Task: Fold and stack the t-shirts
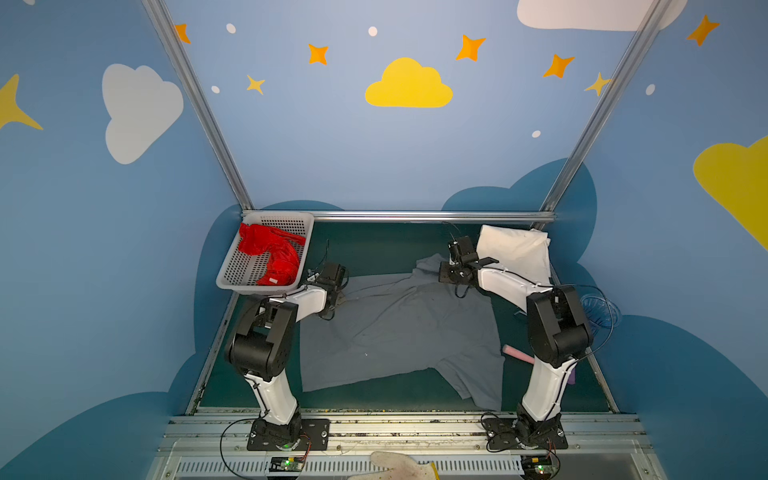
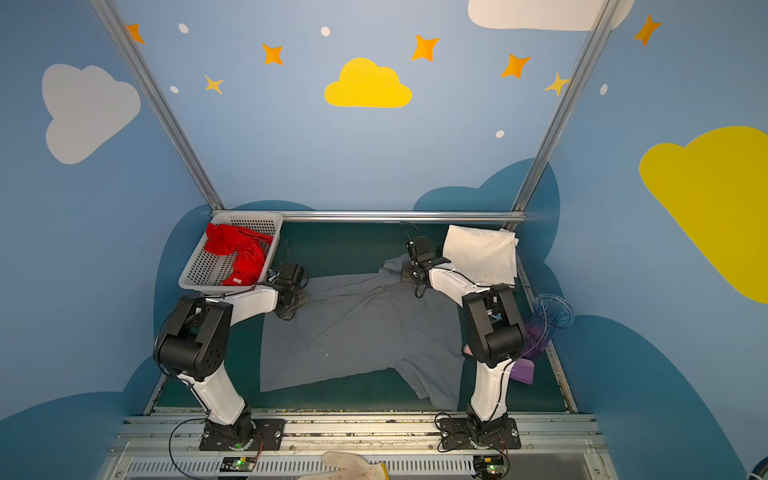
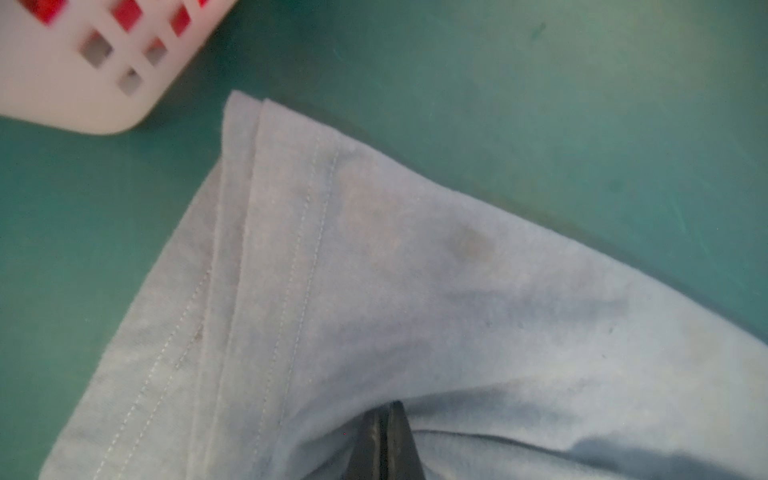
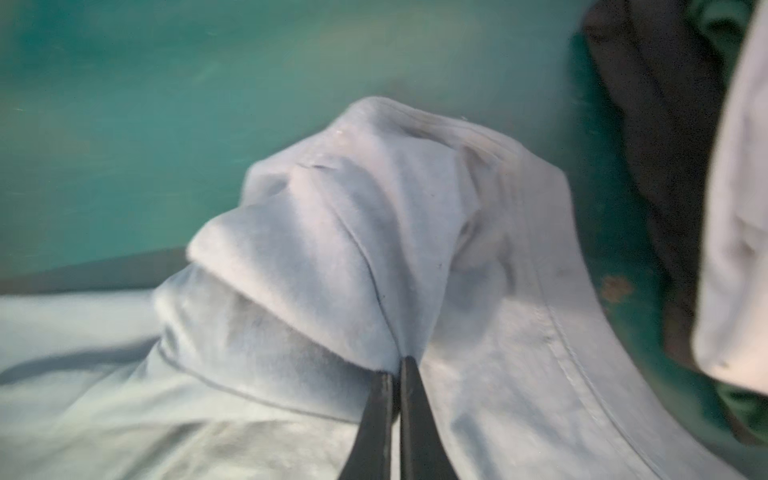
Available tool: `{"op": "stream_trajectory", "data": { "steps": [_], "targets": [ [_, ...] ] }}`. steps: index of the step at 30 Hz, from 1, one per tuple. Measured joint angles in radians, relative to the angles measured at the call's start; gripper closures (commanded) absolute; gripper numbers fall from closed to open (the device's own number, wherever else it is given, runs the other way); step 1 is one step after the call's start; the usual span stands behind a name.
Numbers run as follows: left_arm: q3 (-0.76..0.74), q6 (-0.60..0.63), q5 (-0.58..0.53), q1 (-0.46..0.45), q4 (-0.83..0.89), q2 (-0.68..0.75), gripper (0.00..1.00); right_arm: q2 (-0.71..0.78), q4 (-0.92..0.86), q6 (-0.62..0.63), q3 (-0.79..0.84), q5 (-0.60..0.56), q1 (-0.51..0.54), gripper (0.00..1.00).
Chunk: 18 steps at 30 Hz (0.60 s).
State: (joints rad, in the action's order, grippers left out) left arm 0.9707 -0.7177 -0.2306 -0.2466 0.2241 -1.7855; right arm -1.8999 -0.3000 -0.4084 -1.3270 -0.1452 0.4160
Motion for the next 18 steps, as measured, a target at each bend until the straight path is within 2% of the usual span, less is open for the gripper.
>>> {"op": "stream_trajectory", "data": {
  "steps": [12,14,18],
  "targets": [
    [0.008,0.001,0.01,0.004,-0.002,-0.006,0.96,0.059,-0.094,-0.058,0.066,-0.077,-0.006,1.0],
    [0.02,0.001,0.017,0.004,-0.01,-0.018,0.96,0.066,-0.102,-0.075,0.077,-0.078,-0.015,0.94],
    [0.031,0.001,0.028,0.004,-0.024,-0.03,0.96,0.087,-0.112,-0.101,0.125,-0.088,-0.049,0.93]
  ]
}}
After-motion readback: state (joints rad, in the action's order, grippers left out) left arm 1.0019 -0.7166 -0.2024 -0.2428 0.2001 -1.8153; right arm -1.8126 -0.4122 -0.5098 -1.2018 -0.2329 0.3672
